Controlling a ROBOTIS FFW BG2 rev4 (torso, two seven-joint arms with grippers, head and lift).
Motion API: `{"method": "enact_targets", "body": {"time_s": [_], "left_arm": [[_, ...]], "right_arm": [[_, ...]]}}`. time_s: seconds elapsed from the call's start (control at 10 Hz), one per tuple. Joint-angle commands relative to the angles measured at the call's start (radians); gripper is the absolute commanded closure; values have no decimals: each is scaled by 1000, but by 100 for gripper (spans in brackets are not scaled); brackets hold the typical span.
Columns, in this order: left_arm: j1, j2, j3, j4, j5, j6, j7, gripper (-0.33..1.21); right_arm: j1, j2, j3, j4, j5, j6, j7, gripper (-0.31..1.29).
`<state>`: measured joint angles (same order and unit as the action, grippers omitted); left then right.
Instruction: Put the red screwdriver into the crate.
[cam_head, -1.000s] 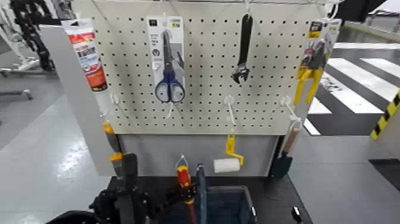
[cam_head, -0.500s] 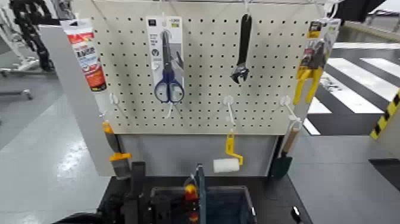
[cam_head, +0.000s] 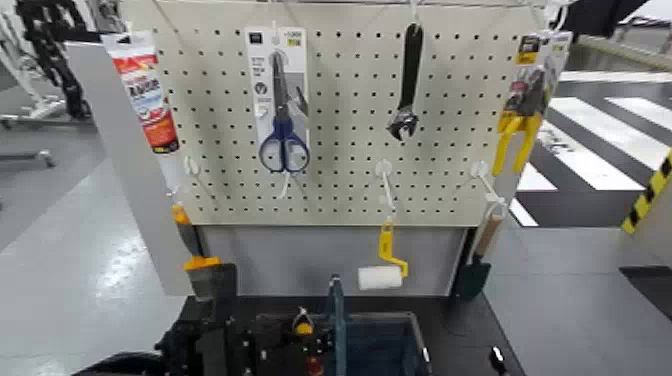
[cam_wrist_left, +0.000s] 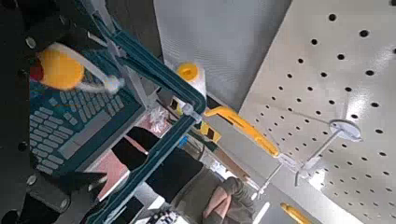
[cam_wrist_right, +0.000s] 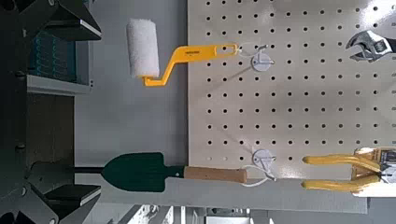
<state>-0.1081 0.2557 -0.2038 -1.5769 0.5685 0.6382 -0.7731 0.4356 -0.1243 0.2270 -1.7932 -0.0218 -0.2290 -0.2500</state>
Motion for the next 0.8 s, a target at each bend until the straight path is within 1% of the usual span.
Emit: {"method": "enact_targets", "body": {"time_s": [0.1, 0.3, 0.4, 0.5, 0.6, 0.8], "left_arm": [[25, 4, 53, -69, -62, 4, -11, 9], [44, 5, 101, -132, -133, -8, -34, 10], [59, 2, 123, -178, -177, -51, -22, 10], [76, -1, 136, -232, -228, -91, 17, 10], [108, -6, 149, -273, -252, -173, 84, 10], [191, -21, 161, -319, -288, -330, 258, 10]], "right_arm": [[2, -1, 0, -2, -1, 2, 0, 14], [2, -1, 0, -3, -1, 4, 0, 14], [2, -1, 0, -3, -1, 5, 0, 15], [2, -1, 0, -5, -1, 7, 2, 15], [2, -3, 0, -6, -1, 8, 2, 15], [2, -6, 0, -12, -1, 19, 3, 15]]}}
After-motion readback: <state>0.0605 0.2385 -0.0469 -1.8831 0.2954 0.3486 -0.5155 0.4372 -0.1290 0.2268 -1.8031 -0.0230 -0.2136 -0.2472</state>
